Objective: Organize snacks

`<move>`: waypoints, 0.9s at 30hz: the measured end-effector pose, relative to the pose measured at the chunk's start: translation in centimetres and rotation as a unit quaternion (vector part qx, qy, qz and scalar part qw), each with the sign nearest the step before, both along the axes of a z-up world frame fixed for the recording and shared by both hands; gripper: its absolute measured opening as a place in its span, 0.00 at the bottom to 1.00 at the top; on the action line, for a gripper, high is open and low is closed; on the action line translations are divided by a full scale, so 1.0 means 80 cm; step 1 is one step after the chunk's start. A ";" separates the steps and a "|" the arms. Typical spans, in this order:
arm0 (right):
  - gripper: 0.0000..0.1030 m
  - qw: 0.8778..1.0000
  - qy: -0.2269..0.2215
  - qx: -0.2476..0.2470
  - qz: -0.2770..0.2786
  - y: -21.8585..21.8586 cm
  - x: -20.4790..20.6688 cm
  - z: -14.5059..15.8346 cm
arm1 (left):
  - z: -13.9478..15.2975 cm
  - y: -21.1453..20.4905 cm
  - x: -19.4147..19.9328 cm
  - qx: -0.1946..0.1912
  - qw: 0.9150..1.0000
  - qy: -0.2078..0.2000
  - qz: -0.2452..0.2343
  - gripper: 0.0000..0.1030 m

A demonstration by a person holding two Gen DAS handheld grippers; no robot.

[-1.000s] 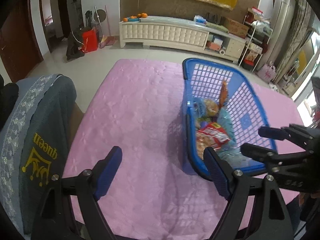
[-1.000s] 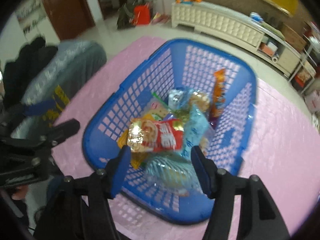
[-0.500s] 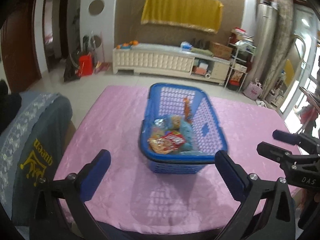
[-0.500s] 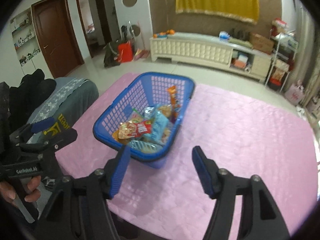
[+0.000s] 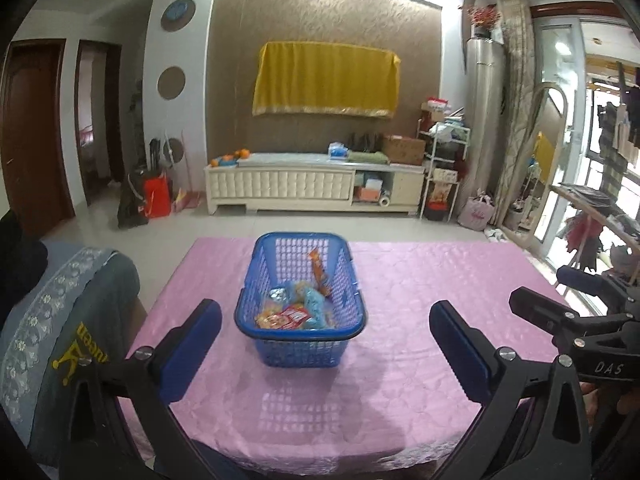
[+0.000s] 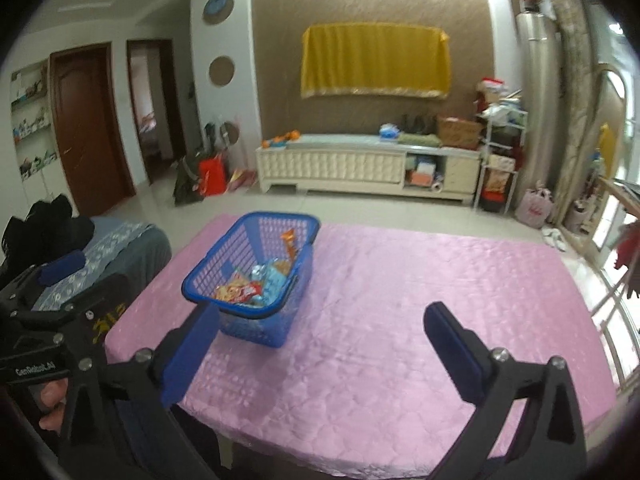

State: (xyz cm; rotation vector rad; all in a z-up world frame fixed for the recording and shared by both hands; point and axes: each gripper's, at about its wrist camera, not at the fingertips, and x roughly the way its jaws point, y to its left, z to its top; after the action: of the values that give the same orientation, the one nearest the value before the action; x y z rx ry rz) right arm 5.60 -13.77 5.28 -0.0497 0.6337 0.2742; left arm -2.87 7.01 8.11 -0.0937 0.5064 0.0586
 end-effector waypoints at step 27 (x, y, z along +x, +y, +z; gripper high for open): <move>1.00 0.999 -0.028 0.018 -0.003 -0.007 -0.042 0.019 | 0.012 -0.025 -0.021 -0.009 1.000 -0.007 -0.027 1.00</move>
State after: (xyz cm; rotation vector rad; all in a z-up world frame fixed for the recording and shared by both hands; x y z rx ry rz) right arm 2.21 -14.33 6.84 -0.0213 0.5730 0.2782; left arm -4.51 5.01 9.07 -0.0980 0.4950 0.0014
